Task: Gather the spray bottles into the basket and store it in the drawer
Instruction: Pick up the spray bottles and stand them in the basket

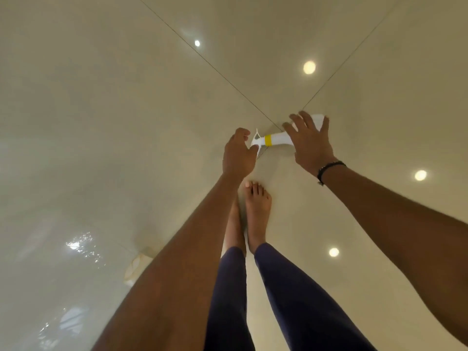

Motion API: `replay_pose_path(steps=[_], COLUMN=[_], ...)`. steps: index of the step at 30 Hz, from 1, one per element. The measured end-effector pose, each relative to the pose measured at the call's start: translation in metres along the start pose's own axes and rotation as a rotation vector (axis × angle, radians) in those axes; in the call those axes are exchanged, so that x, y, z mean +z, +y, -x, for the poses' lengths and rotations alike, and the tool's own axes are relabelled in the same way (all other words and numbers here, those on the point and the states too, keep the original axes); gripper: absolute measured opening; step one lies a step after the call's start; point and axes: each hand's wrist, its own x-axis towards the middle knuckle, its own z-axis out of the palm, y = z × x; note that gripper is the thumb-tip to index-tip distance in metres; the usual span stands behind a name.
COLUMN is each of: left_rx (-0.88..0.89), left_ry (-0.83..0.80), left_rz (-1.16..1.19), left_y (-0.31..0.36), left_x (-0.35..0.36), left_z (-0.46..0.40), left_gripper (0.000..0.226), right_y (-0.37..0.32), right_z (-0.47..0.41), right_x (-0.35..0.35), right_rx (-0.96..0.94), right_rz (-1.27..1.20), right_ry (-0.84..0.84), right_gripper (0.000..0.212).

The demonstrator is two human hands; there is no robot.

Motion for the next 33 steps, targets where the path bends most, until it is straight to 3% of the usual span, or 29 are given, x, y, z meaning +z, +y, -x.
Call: replay_pose_path(steps=[5,12,18,22,25,29,33], left_rx=[-0.082,-0.102,-0.135,-0.328,-0.307,-0.219,-0.111], left_ry=[-0.131,-0.218,-0.08,0.037,0.048,-0.05,-0.101], left_rz=[-0.038,-0.045,0.053,0.576,0.816,0.805,0.701], left_y=[-0.009,-0.01,0.0,0.027,0.04,0.064,0.097], left_x=[0.019,0.017,-0.027,-0.08,-0.132,-0.197,-0.256], left_z=[-0.038,-0.045,-0.015,0.019,0.051,0.098,0.139], left_gripper=[0.051,0.052,0.048,0.057,0.059,0.058,0.056], right_y=[0.004,0.006,-0.011,-0.034,-0.057,-0.092,-0.126], right_z=[-0.023,-0.039,-0.018,0.003,0.018,0.035,0.053], right_x=[0.021,0.011,-0.018,-0.064,-0.11,-0.184,-0.277], right_rx=[0.093,0.11,0.123,0.133,0.141,0.064,-0.065], right_rz=[0.151,0.11,-0.177,-0.492,-0.742,-1.012,-1.118], right_ry=[-0.068,-0.127,-0.13,-0.088,-0.089,-0.097,-0.062], right_gripper=[0.088,0.071,0.078,0.081,0.077,0.07,0.067])
